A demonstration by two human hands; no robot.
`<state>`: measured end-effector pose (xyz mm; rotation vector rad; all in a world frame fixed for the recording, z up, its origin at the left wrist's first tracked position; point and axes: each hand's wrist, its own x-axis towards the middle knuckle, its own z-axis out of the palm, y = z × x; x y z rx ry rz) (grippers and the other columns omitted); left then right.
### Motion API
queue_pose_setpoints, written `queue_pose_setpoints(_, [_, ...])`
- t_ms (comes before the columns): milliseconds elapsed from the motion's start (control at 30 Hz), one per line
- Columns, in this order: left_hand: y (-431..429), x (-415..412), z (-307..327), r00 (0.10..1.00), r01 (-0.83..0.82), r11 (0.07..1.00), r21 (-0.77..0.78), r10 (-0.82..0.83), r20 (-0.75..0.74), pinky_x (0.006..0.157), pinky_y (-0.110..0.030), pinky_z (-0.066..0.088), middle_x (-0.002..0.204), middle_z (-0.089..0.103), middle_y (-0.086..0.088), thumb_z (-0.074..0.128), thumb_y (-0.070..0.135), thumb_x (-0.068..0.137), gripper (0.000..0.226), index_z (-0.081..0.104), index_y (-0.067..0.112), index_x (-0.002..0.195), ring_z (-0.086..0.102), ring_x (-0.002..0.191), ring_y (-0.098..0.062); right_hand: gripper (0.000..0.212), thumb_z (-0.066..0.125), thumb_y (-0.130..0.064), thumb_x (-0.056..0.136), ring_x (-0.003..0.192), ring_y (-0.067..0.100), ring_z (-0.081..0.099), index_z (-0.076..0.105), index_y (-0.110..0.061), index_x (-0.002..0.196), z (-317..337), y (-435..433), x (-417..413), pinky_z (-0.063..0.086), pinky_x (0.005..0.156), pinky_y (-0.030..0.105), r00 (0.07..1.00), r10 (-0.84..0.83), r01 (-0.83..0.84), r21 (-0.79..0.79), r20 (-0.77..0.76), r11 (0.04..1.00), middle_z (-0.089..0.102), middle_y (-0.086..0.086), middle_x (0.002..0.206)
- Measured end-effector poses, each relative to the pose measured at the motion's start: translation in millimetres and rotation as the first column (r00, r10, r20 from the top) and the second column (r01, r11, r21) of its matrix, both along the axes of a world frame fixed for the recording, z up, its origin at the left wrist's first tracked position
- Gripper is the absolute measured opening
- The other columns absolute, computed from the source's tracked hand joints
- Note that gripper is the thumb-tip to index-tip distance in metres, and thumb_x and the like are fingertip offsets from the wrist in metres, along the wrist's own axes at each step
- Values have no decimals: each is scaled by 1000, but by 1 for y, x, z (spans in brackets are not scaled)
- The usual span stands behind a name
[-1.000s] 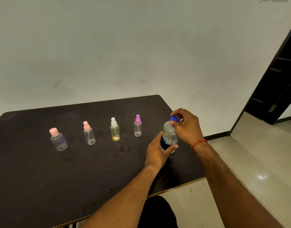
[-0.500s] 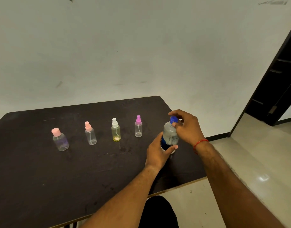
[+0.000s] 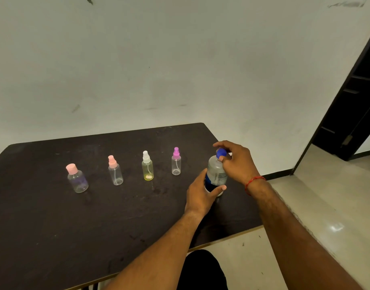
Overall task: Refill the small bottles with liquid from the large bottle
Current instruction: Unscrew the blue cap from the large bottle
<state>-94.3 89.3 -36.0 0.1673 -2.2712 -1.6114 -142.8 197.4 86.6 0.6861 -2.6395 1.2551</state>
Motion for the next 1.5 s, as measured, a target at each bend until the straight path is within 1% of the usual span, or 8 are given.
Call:
queue_pose_setpoints(267, [0,-1,-1,1000,-3,1000,-16,3,7,104,-28,51,131,63,16,80,47,80,64,51,37,136,59,122,-5,45,75,-30,83,97,14,54,54,-20,121,-3,-7,-1,48,89,26,992,-108,110,32,-67,993,54,-5,109])
queue_pose_setpoints(367, [0,-2,-2,1000,-5,1000,-16,5,2,105,-29,51,132,63,15,79,49,80,66,50,37,138,59,123,-5,34,72,-15,85,99,15,57,56,-22,115,-4,-6,-1,51,91,28,994,-74,75,10,-86,997,58,-3,110])
queue_pose_setpoints(533, [1,-3,-2,1000,-10,1000,-12,10,12,106,-32,51,134,63,13,80,47,80,68,50,35,140,59,124,-7,56,61,8,83,110,15,57,53,-22,129,-4,-5,0,49,102,35,999,40,-40,-5,-36,999,62,-2,115])
queue_pose_setpoints(767, [1,-3,-2,999,-13,1000,-24,14,30,109,-32,48,139,60,11,79,47,81,70,48,33,142,56,129,-9,53,76,-35,82,99,16,56,49,-21,126,-4,-8,-1,49,88,28,989,-128,130,27,-78,991,57,1,114])
queue_pose_setpoints(1067, [0,-1,-1,999,-22,999,-32,23,32,103,-24,48,130,61,18,81,45,80,66,50,35,138,54,116,3,52,65,3,85,108,17,59,49,-23,127,-6,-5,-1,49,98,31,1000,-2,1,-49,-20,999,62,-1,115])
queue_pose_setpoints(1300, [0,-2,-1,999,-16,999,-44,18,46,104,-23,48,134,61,16,80,47,81,67,50,34,139,54,122,1,42,76,-39,81,91,15,56,56,-20,113,-3,-8,-2,48,80,23,982,-168,171,28,-83,985,56,-4,102])
queue_pose_setpoints(1400, [-1,0,-1,999,-25,999,-49,27,41,91,-9,45,116,58,29,81,46,80,61,53,37,133,55,103,14,23,73,-25,85,93,16,58,61,-21,104,-2,-5,-2,47,80,22,988,-119,124,42,-97,991,60,-2,103])
queue_pose_setpoints(1500, [-1,0,-2,999,-20,999,-42,22,30,93,-11,47,115,60,29,81,46,80,60,53,40,132,57,104,14,39,66,0,84,108,17,58,62,-21,117,-2,-4,1,50,99,31,998,-29,30,17,-47,999,63,-1,119])
